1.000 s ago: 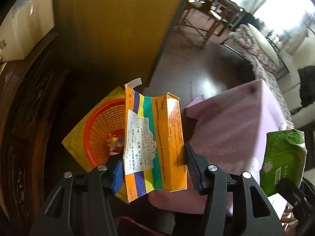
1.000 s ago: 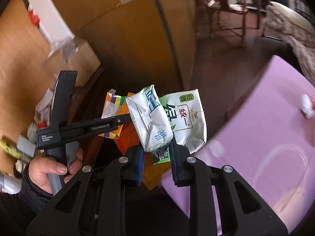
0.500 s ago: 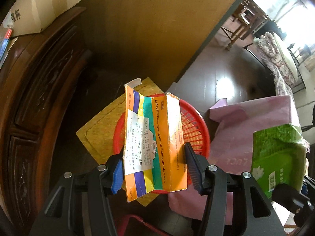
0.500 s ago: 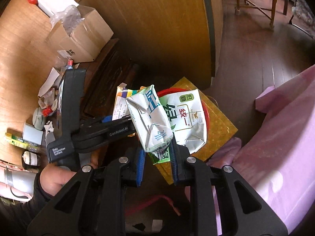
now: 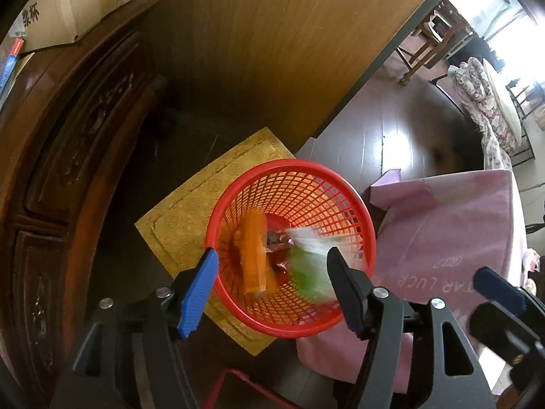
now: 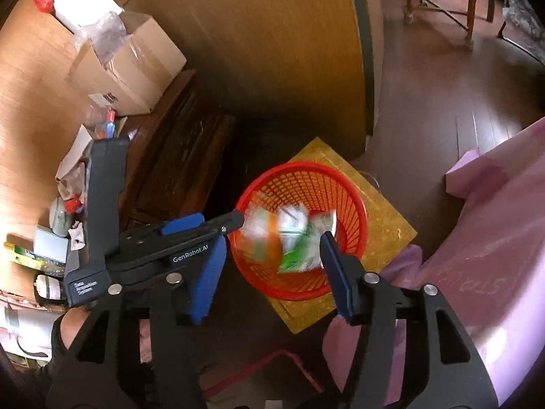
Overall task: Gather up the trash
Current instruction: 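Return both open tools from the wastebasket to above the table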
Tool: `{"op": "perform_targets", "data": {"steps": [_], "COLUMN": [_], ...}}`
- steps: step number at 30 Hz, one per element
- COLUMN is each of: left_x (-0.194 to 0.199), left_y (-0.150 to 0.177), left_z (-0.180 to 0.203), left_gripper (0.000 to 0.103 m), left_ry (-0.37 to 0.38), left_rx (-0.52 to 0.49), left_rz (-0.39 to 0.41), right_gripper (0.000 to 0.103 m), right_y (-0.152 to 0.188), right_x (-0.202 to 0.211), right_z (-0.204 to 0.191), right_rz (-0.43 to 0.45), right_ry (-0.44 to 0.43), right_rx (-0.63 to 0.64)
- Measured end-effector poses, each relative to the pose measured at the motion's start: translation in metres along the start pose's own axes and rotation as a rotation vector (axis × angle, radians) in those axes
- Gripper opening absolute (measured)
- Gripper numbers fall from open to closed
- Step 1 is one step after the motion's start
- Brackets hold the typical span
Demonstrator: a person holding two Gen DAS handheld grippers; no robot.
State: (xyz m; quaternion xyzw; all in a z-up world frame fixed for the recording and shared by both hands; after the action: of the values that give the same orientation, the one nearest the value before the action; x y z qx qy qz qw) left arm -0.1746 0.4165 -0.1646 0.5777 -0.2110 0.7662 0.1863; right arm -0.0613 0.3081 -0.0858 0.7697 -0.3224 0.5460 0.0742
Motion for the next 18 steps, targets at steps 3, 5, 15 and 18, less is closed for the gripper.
{"op": "perform_targets", "data": {"steps": [3,5,15,18], "left_x": [0.001,0.006,0.034,0.04], "left_y": [0.002,0.003,0.019,0.03], "left_z": [0.002,0.009,0.111,0.151], "left_gripper": [0.066,0.066,0.07,0.071], "left_ry": [0.022,0.019,0.089,0.104], "left_rx": [0.01,-0.007,-0.178,-0.248], "left_rz": [-0.014,-0.005,0.022,0.029], "right_gripper": [0.057,0.058,0.063,0.063], "right_y": [0.007,0.014,0.071,0.095], "right_x": [0.022,0.041,0.128,0.15], "right_z": [0.012,0.024,0.096,0.125], "right_rz": [0.038,0.074,0.222,0.265], "right_ry": [0.008,0.019,0.089,0.127], "right_rx": [-0.015,-0.035,-0.158,-0.206]}}
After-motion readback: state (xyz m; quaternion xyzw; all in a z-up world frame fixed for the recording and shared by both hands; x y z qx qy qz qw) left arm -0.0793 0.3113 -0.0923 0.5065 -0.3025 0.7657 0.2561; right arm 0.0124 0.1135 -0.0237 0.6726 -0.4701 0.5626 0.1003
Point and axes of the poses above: each gripper's, at about its wrist camera, not at the fingertips, and x roughly against the way its jaws point, z to its right, y to its underside, the point moved 7 cm from there along -x, roughly the way its jaws point, and after that the axes turned 8 degrees about -z, right-handed, at the moved point
